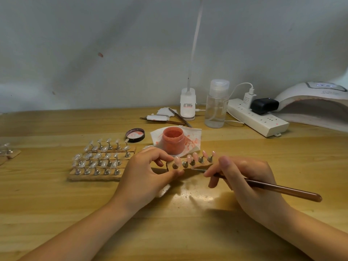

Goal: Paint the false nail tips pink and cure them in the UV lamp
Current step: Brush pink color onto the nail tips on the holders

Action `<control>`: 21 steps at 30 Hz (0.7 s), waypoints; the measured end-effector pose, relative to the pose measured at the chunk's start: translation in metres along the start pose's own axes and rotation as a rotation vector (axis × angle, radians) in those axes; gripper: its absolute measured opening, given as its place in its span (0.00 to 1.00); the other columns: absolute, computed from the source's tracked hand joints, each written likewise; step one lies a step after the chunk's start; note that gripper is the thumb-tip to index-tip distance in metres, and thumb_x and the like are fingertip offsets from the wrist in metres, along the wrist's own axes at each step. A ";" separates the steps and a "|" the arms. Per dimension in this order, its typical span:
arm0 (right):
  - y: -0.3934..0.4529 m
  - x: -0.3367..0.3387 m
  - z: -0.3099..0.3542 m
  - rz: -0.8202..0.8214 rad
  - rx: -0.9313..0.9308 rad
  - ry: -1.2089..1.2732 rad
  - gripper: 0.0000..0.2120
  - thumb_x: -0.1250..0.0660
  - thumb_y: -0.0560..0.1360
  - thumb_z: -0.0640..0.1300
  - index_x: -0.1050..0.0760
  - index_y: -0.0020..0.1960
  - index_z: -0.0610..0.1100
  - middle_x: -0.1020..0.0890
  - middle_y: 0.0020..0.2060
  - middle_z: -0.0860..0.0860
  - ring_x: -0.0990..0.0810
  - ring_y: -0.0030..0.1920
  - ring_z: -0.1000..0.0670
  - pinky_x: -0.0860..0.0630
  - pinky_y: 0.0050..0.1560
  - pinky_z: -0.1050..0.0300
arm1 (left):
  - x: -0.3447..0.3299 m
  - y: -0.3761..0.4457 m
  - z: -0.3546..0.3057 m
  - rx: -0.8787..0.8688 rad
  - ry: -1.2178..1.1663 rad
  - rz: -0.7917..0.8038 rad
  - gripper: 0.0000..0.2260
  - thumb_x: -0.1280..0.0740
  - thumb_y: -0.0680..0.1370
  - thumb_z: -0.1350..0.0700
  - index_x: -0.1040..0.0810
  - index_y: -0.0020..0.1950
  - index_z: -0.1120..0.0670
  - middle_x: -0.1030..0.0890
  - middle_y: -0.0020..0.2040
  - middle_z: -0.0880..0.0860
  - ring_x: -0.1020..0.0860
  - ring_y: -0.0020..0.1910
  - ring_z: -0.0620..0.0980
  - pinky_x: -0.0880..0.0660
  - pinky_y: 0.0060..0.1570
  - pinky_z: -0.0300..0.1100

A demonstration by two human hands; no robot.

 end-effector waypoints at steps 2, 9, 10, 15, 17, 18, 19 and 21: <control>0.000 0.003 0.002 -0.002 0.005 0.033 0.24 0.46 0.78 0.55 0.20 0.38 0.41 0.21 0.28 0.50 0.23 0.29 0.59 0.30 0.33 0.72 | 0.000 0.000 0.001 0.011 -0.004 -0.008 0.08 0.25 0.64 0.52 0.19 0.40 0.48 0.21 0.41 0.45 0.27 0.41 0.39 0.35 0.39 0.22; 0.011 0.030 -0.006 -0.171 -0.014 -0.205 0.11 0.46 0.78 0.58 0.28 0.49 0.54 0.28 0.25 0.54 0.27 0.26 0.56 0.32 0.25 0.67 | -0.001 0.000 0.006 0.057 -0.130 -0.019 0.07 0.24 0.63 0.53 0.19 0.38 0.45 0.19 0.38 0.44 0.23 0.36 0.38 0.28 0.35 0.29; 0.012 0.033 -0.009 -0.168 -0.068 -0.280 0.09 0.44 0.77 0.59 0.30 0.50 0.56 0.27 0.26 0.54 0.26 0.27 0.55 0.31 0.26 0.66 | -0.001 0.000 0.006 0.058 -0.151 -0.018 0.08 0.23 0.63 0.54 0.19 0.37 0.45 0.18 0.38 0.43 0.22 0.36 0.38 0.28 0.34 0.30; 0.011 0.038 -0.028 0.017 -0.163 -0.709 0.06 0.36 0.72 0.51 0.31 0.46 0.52 0.21 0.37 0.55 0.28 0.32 0.61 0.31 0.30 0.68 | 0.000 -0.002 0.000 0.051 -0.231 -0.031 0.08 0.25 0.60 0.50 0.18 0.37 0.45 0.18 0.37 0.41 0.21 0.35 0.38 0.28 0.34 0.28; 0.009 0.035 -0.030 0.106 -0.113 -0.823 0.06 0.33 0.70 0.46 0.26 0.47 0.47 0.19 0.39 0.51 0.30 0.32 0.62 0.34 0.30 0.70 | 0.001 -0.002 -0.001 0.051 -0.234 -0.045 0.11 0.27 0.59 0.46 0.18 0.39 0.46 0.18 0.37 0.42 0.21 0.35 0.38 0.28 0.33 0.27; 0.009 0.034 -0.031 0.150 -0.132 -0.844 0.07 0.31 0.70 0.43 0.25 0.48 0.47 0.18 0.41 0.52 0.28 0.34 0.60 0.32 0.31 0.69 | 0.001 -0.002 -0.002 0.049 -0.232 -0.056 0.13 0.27 0.58 0.45 0.18 0.39 0.47 0.18 0.37 0.43 0.21 0.35 0.39 0.28 0.33 0.28; 0.009 0.035 -0.032 0.181 -0.167 -0.856 0.09 0.30 0.71 0.42 0.26 0.50 0.49 0.19 0.44 0.53 0.26 0.38 0.59 0.28 0.33 0.65 | 0.002 -0.002 -0.002 0.046 -0.236 -0.071 0.15 0.28 0.58 0.43 0.18 0.40 0.48 0.17 0.36 0.44 0.21 0.35 0.39 0.28 0.33 0.28; 0.007 0.036 -0.034 0.217 -0.228 -0.872 0.12 0.33 0.73 0.43 0.27 0.55 0.53 0.21 0.49 0.56 0.25 0.45 0.57 0.23 0.40 0.60 | 0.003 -0.002 -0.002 0.039 -0.251 -0.103 0.16 0.28 0.57 0.42 0.18 0.40 0.48 0.18 0.37 0.44 0.21 0.35 0.40 0.26 0.35 0.31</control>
Point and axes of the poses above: each hand's wrist, its own y-axis towards the middle knuckle, its own x-axis out of the back of the hand, z = x × y, the point moved 2 cm from there along y, towards the middle knuckle
